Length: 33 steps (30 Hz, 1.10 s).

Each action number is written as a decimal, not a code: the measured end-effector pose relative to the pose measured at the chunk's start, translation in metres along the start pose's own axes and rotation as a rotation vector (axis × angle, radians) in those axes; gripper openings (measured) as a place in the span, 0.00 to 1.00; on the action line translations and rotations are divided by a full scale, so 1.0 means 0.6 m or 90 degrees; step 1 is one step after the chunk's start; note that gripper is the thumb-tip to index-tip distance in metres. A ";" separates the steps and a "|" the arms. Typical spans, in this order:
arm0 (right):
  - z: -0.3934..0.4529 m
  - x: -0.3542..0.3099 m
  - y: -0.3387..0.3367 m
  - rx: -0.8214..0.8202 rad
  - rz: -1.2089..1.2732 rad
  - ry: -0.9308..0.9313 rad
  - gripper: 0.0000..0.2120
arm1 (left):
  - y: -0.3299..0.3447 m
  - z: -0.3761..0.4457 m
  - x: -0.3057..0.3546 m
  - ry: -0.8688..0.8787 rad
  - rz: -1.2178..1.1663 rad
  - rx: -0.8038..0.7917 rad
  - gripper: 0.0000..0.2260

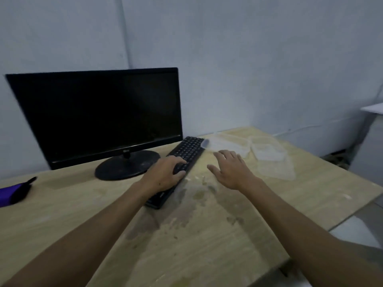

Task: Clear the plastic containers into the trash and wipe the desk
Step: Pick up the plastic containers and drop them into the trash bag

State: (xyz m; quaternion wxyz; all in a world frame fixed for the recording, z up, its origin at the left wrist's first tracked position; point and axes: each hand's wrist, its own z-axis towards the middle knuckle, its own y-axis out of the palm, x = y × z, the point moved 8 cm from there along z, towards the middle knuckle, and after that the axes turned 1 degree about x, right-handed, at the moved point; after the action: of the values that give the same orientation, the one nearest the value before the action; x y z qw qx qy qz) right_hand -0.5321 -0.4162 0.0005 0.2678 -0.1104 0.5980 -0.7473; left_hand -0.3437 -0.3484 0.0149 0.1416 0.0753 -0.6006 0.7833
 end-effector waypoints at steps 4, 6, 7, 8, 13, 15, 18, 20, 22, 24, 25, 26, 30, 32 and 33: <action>0.001 0.130 -0.021 0.068 0.002 0.087 0.22 | 0.039 0.084 0.057 0.050 -0.033 0.026 0.09; 0.002 0.184 -0.030 0.096 0.004 0.138 0.19 | 0.060 0.123 0.081 0.053 -0.054 0.036 0.09; 0.002 0.207 -0.034 0.115 0.008 0.166 0.17 | 0.068 0.140 0.088 0.039 -0.064 0.044 0.08; 0.002 0.228 -0.037 0.135 0.016 0.192 0.16 | 0.077 0.156 0.091 0.016 -0.079 0.054 0.08; 0.013 0.299 -0.020 0.113 -0.011 0.253 0.17 | 0.127 0.232 0.092 -0.109 -0.236 0.065 0.06; 0.016 0.325 -0.009 0.093 -0.033 0.272 0.18 | 0.154 0.251 0.114 -0.073 -0.263 0.037 0.04; 0.015 0.347 -0.006 0.103 -0.024 0.265 0.16 | 0.190 0.259 0.165 -0.026 -0.316 -0.022 0.03; 0.014 0.357 -0.010 0.110 -0.052 0.242 0.12 | 0.210 0.268 0.197 -0.049 -0.382 -0.040 0.04; 0.008 0.364 -0.020 0.135 -0.070 0.220 0.07 | 0.234 0.277 0.226 -0.107 -0.479 -0.068 0.08; -0.002 0.361 -0.034 0.183 -0.046 0.197 0.04 | 0.252 0.281 0.250 -0.155 -0.542 -0.105 0.14; -0.009 0.358 -0.041 0.212 -0.027 0.188 0.03 | 0.260 0.284 0.259 -0.167 -0.553 -0.118 0.17; -0.017 0.354 -0.048 0.246 -0.008 0.179 0.03 | 0.266 0.287 0.266 -0.177 -0.569 -0.127 0.20; -0.041 0.334 -0.070 0.329 0.058 0.109 0.04 | 0.271 0.301 0.274 -0.222 -0.727 -0.158 0.23; -0.039 0.317 -0.075 0.326 0.106 0.050 0.04 | 0.256 0.299 0.269 -0.237 -0.835 -0.158 0.24; -0.038 0.310 -0.077 0.318 0.126 0.027 0.04 | 0.247 0.298 0.264 -0.245 -0.876 -0.152 0.23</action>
State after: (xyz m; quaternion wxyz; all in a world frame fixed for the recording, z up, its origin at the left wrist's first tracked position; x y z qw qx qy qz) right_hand -0.7100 -0.4897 0.0097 0.3459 0.0338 0.4084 -0.8440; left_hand -0.5499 -0.5348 -0.0282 0.5017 0.5566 -0.5127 0.4190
